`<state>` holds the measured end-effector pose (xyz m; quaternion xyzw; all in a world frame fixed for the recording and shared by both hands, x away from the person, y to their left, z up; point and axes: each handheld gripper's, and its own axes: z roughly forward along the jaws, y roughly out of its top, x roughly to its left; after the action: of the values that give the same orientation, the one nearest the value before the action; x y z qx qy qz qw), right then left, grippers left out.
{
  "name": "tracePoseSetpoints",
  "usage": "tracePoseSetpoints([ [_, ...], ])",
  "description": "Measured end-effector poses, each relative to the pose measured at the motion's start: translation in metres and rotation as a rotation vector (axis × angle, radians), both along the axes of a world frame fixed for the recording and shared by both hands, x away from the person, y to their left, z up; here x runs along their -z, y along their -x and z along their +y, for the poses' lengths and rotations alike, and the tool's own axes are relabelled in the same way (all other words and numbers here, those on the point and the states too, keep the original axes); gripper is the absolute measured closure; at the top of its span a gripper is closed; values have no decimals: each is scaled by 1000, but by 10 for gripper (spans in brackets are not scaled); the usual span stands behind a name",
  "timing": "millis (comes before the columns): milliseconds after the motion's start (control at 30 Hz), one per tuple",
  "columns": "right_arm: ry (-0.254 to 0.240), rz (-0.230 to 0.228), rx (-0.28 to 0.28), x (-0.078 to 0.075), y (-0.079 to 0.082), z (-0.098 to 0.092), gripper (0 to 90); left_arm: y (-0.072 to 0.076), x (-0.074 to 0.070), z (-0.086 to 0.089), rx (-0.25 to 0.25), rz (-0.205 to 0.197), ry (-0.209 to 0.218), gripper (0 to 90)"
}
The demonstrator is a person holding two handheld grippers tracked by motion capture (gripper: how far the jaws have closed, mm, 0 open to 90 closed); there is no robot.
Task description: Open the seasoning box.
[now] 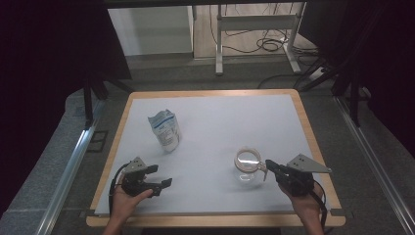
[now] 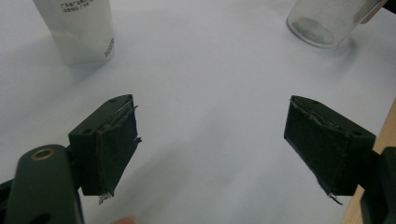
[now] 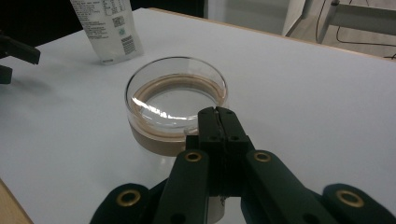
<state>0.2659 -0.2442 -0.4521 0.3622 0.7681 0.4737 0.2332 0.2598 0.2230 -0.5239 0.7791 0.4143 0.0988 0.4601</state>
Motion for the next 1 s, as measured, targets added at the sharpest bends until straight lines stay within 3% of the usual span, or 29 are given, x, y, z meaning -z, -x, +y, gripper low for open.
tracePoseSetpoints([
  [300, 37, -6, 12, 1, -1, 9, 900, 1, -1, -1, 1, -2, 1, 175],
  [1000, 37, -14, 23, 1, 2, 8, 900, 3, -3, -2, 4, -7, -4, 173],
])
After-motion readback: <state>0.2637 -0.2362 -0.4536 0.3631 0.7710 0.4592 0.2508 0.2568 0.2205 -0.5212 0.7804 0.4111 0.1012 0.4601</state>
